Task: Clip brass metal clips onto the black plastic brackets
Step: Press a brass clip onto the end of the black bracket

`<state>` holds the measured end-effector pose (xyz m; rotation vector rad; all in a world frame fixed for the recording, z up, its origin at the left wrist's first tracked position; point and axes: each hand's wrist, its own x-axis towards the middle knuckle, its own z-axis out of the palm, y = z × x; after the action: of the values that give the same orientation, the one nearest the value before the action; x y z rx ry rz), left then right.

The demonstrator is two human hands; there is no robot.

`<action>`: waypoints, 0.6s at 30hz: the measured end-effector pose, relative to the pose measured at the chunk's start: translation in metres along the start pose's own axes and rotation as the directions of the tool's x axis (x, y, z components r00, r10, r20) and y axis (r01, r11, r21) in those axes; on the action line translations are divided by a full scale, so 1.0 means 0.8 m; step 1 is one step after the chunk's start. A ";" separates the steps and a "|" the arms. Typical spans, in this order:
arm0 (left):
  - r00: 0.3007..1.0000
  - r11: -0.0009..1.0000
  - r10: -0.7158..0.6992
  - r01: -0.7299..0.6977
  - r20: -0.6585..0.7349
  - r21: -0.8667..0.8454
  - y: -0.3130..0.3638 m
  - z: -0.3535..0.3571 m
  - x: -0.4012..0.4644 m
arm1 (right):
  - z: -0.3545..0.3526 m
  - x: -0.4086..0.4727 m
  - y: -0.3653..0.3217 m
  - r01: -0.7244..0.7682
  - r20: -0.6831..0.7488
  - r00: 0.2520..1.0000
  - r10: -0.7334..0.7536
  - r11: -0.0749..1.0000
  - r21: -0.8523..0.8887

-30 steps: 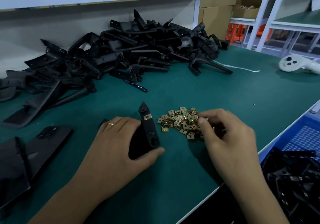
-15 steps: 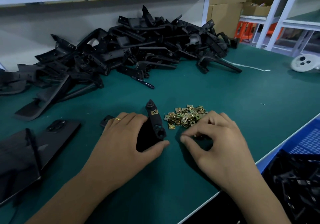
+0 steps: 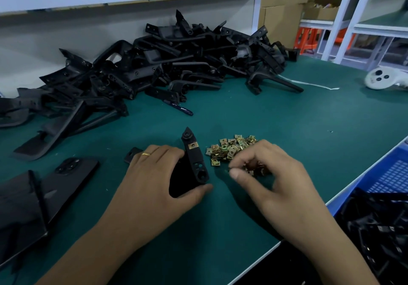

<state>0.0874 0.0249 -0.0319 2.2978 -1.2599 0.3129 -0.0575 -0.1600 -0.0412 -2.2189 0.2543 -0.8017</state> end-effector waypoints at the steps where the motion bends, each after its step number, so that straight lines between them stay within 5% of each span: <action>1: 1.000 1.000 0.022 -0.022 -0.020 0.003 0.000 0.000 0.000 | -0.001 0.000 -0.003 -0.026 -0.015 0.999 0.028 0.987 0.156; 3: 0.995 0.998 0.065 -0.064 -0.075 0.012 0.000 -0.001 0.001 | 0.003 0.000 -0.010 -0.061 -0.020 0.997 0.076 0.905 0.421; 6: 0.981 0.993 0.117 -0.112 -0.158 0.040 -0.001 -0.002 0.002 | 0.016 0.001 -0.020 -0.082 -0.005 0.994 0.105 0.803 0.591; 18: 0.967 0.977 0.192 -0.172 -0.169 0.125 0.004 -0.003 0.003 | 0.023 0.005 -0.020 -0.107 -0.050 0.985 0.165 0.812 0.573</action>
<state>0.0859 0.0230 -0.0277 2.1878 -1.3926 0.6547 -0.0441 -0.1391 -0.0376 -1.5790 0.1863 -0.7842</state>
